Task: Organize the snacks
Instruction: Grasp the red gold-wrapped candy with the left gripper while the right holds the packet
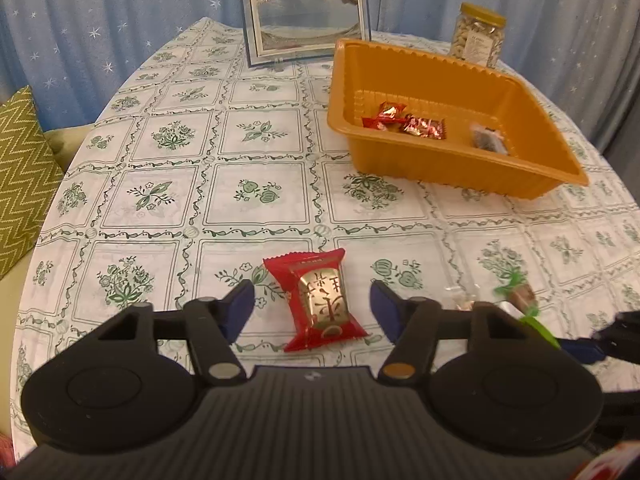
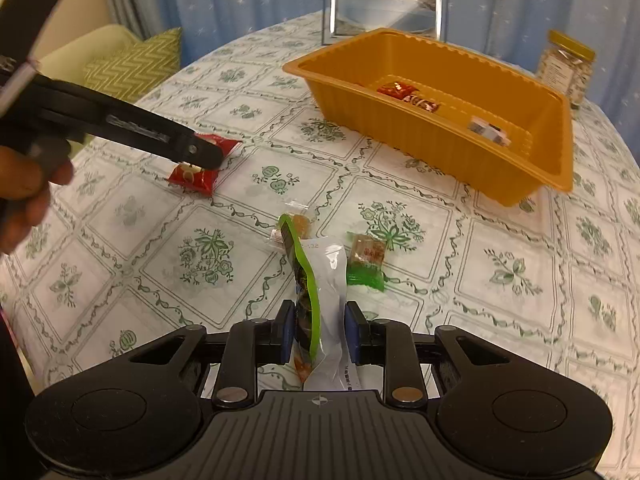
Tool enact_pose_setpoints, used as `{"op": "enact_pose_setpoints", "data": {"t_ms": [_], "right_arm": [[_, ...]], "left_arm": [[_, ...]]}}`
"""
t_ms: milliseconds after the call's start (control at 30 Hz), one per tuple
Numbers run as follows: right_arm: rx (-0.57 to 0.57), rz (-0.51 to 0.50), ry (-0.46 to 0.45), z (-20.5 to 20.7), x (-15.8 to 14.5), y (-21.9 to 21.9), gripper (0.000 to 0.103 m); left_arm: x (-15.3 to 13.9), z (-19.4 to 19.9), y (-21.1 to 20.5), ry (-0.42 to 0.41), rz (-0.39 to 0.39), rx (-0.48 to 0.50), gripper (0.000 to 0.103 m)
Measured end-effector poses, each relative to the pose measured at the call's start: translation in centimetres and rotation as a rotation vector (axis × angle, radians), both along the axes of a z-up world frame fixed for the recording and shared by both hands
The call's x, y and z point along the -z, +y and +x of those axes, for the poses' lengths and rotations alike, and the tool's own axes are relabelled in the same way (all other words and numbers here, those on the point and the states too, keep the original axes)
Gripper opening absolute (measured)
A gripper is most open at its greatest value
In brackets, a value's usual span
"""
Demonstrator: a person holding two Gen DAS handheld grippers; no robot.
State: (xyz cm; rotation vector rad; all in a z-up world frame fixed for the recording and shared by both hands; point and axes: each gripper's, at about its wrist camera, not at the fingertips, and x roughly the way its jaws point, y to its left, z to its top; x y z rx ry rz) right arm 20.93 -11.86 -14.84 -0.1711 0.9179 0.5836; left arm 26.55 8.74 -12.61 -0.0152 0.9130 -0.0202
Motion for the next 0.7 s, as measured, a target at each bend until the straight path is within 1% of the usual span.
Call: {"op": "enact_pose_setpoints", "data": {"t_ms": [33,67,100,167,200,267,300,433,700], "right_arm": [[0.009,0.007,0.001,-0.1,-0.1,-0.1,0.026],[0.02,0.014,0.003,-0.2,-0.1,-0.2,0.026],[0.034,0.02,0.005,-0.4,-0.2,-0.3,0.026],[0.067,0.025,0.01,-0.6,-0.3,-0.5,0.026],[0.079,0.03,0.013,-0.7,-0.4,-0.7,0.026],[0.103,0.045,0.019,-0.9,-0.5,-1.1,0.025],[0.116,0.05,0.02,-1.0,-0.7,-1.3,0.025],[0.168,0.087,0.032,-1.4,-1.2,-2.4,0.025],[0.238,0.103,0.018,-2.9,-2.7,-3.6,0.025]], "left_arm": [[0.2,0.1,-0.2,-0.001,0.008,0.002,0.055],[0.3,0.3,-0.3,-0.002,0.019,0.007,0.05],[0.6,0.4,-0.5,0.0,0.034,0.011,0.043],[1.0,0.5,-0.7,0.007,0.046,0.009,0.036],[1.1,0.4,-0.8,0.008,0.048,0.01,0.03],[1.0,0.0,-1.1,0.002,0.055,0.018,0.023],[0.9,-0.3,-1.2,-0.001,0.059,0.02,0.022],[0.2,-1.9,-1.5,-0.007,0.028,0.017,0.021],[-2.0,-5.8,-2.9,-0.031,-0.019,0.016,0.021]]}}
